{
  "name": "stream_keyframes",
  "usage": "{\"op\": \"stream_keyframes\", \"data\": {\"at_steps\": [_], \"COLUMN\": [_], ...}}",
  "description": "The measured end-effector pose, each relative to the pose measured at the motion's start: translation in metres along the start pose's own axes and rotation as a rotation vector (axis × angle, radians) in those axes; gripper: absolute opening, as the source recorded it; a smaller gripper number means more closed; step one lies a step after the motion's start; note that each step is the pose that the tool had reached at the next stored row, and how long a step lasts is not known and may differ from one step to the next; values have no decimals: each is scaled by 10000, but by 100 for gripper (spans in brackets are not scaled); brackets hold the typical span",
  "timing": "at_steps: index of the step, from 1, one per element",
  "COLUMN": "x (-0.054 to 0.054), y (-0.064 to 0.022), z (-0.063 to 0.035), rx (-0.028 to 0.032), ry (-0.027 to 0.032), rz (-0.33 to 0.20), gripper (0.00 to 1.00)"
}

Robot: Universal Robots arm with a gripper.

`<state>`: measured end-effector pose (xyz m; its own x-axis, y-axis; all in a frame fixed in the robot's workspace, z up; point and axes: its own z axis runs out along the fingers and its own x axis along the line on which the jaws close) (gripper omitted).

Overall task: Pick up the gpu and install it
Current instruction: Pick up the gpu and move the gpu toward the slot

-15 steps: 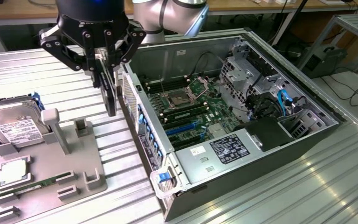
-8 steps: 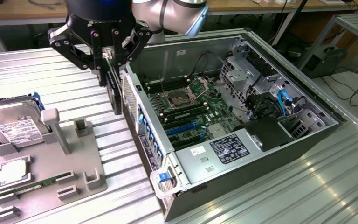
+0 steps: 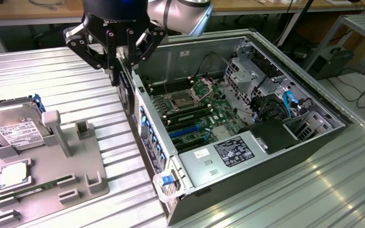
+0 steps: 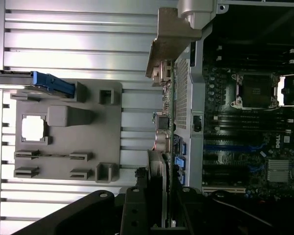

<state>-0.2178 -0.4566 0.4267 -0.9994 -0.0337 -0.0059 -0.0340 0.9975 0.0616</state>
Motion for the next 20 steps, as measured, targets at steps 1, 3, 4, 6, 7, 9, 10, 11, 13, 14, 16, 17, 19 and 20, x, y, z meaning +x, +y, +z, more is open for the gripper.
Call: {"op": "stream_keyframes", "data": {"at_steps": [1, 3, 4, 6, 7, 9, 10, 11, 13, 14, 16, 17, 19, 20], "x": [-12, -33, -43, -64, -76, -97, -110, -123, -148, -161, -191, -220, -252, -267], "y": [0, -1, -1, -2, -3, -3, -4, -4, -5, -5, -6, -7, -9, -9], "z": [0, 0, 0, 0, 0, 0, 1, 0, 1, 1, 1, 1, 1, 1], "rx": [0, 0, 0, 0, 0, 0, 0, 0, 0, -1, 0, 0, 0, -1], "ry": [0, -1, 0, -1, 0, 0, -1, 0, 0, -1, 0, 0, 0, -1], "rz": [1, 0, 0, 0, 0, 1, 1, 0, 1, 1, 1, 1, 0, 0], "gripper": [27, 27, 27, 27, 27, 27, 27, 27, 27, 27, 27, 27, 27, 27]}}
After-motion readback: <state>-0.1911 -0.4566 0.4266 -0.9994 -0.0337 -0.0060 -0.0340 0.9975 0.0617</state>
